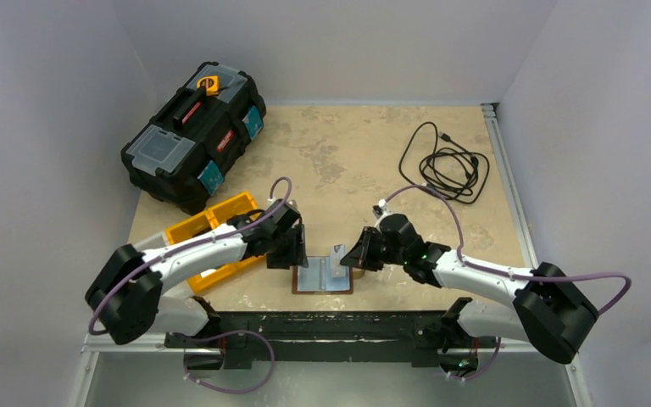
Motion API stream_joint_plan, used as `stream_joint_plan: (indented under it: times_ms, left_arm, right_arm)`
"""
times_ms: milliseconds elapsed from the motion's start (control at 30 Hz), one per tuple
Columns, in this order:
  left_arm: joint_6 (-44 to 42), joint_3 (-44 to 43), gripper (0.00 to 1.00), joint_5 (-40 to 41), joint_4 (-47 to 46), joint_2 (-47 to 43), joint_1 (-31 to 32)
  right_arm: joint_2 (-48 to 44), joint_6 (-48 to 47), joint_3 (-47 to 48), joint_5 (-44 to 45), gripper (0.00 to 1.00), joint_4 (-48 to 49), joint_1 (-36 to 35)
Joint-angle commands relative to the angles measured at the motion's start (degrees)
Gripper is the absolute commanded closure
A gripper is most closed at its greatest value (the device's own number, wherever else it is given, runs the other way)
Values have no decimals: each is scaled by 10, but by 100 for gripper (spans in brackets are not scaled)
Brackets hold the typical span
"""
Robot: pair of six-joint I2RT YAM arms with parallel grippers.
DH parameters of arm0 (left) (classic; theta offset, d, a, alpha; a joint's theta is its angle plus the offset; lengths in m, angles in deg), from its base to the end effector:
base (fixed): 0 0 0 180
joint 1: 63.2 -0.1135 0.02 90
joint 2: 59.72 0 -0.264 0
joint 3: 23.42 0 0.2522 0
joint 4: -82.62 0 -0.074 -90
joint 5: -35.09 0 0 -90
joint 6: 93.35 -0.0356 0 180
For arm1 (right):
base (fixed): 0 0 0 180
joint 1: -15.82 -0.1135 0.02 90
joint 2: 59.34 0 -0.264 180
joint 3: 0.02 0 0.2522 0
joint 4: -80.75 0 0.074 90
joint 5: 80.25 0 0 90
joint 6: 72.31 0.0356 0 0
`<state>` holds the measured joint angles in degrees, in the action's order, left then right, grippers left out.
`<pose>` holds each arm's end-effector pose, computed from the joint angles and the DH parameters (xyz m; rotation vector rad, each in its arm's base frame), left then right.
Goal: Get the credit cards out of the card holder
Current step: Remove the credit card from the card holder, then place the credit card in the storage box.
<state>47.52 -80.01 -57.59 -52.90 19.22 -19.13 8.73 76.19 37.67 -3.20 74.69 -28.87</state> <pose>0.1754 -0.1721 0.1760 -0.1561 2.8595 -0.4779 0.1554 0.1649 0.1663 0.1572 2.4797 1.1560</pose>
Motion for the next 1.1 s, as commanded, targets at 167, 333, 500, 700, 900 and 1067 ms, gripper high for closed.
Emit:
stream_joint_plan:
  times_ms: [167,333,500,700,900,1067]
  left_arm:
    - [-61,-54,29,-33,46,-160,-26]
    - [-88,-43,29,-160,16,-219,-104]
    - [-96,-36,29,-258,-16,-236,-147]
    - [-65,-12,32,-325,-81,-241,-168]
    - [-40,8,40,-361,-131,-239,-171]
    - [-12,23,62,-376,-170,-242,-172]
  right_arm:
    - [-18,-27,82,-45,100,-4,25]
    - [3,-29,119,-129,100,55,35]
    - [31,-1,136,-197,100,137,36]
    - [55,54,123,-248,100,243,36]
    - [63,84,107,-257,100,296,36]
    - [65,87,98,-253,100,299,36]
